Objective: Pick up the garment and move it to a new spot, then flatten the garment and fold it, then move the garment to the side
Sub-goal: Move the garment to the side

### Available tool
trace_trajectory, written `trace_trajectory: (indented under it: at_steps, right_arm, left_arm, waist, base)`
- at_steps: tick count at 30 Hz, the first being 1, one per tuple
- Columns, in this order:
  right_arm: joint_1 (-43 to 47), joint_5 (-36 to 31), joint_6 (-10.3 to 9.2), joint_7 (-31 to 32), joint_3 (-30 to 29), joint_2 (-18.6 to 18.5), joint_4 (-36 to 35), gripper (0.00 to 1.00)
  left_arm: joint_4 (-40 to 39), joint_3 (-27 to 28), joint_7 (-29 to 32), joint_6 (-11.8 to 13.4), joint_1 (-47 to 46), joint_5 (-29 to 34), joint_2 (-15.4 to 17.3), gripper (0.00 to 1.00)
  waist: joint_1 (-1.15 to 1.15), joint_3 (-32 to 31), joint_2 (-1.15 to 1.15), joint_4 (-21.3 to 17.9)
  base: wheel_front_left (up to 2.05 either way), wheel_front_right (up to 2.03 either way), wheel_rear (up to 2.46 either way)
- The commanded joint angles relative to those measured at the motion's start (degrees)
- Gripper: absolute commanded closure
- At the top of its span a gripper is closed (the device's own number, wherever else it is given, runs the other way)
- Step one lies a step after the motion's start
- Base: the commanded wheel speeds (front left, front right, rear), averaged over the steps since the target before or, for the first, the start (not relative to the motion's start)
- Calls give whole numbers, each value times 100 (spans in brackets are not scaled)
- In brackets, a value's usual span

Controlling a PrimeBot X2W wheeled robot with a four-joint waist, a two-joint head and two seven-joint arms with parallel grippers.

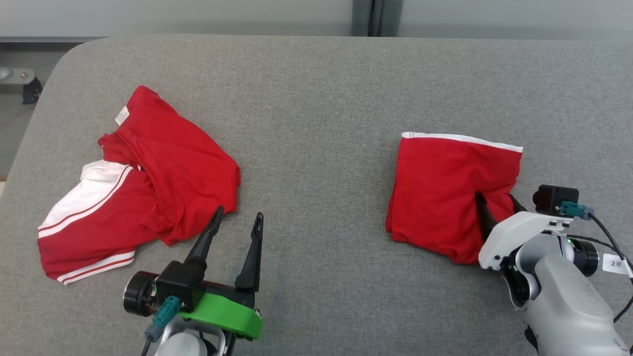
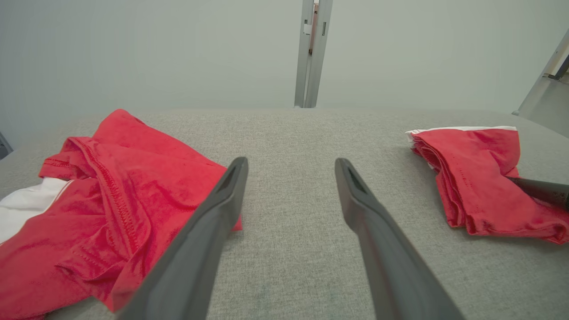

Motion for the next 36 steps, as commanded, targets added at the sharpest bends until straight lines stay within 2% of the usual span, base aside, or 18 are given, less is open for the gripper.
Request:
trace_trajectory:
  at_steps: [1,2,8,14,21,24,31,36]
  right_arm:
    - [45,14,8,41,190,59,124,91]
    - [10,-15,8,-43,299,16,136,100]
    - [-244,-447,4,-532,838,-337,228,100]
    - [-505,-749,3,-619,1265,-660,313,100]
    - [-877,-861,3,-501,1819,-1311,255,100]
    - [-1137,-828,1,-472,2048,-1710,187,100]
    - [-1731,-800,1,-575,2234,-2590,357,100]
    - [-2116,-845,1,-690,2078,-2960,677,100]
  left_arm:
    - [-16,0,5,-19,-67,19,14,0]
    - [-20,-2,5,-17,-46,29,14,0]
    - [-69,-2,5,-36,61,62,14,0]
    - [-199,-45,5,-40,17,90,15,0]
    - [-377,-190,6,-71,-333,201,16,0]
    - [-452,-265,5,-84,-543,272,18,0]
    - [-509,-482,5,-127,-1048,411,20,0]
    - [-593,-556,5,-133,-1303,465,26,0]
  waist:
    - [0,-40,0,-42]
    - [0,-69,0,-74]
    - [0,-227,0,-374]
    - [0,-228,0,-824]
    - [0,174,0,-1290]
    - [0,477,0,-1451]
    - [0,1145,0,-1505]
    - [0,1483,0,-1414]
  base:
    - [0,0,0]
    - [0,0,0]
    - [0,0,0]
    - [0,0,0]
    - [0,0,0]
    - [0,0,0]
    - [0,0,0]
    - [0,0,0]
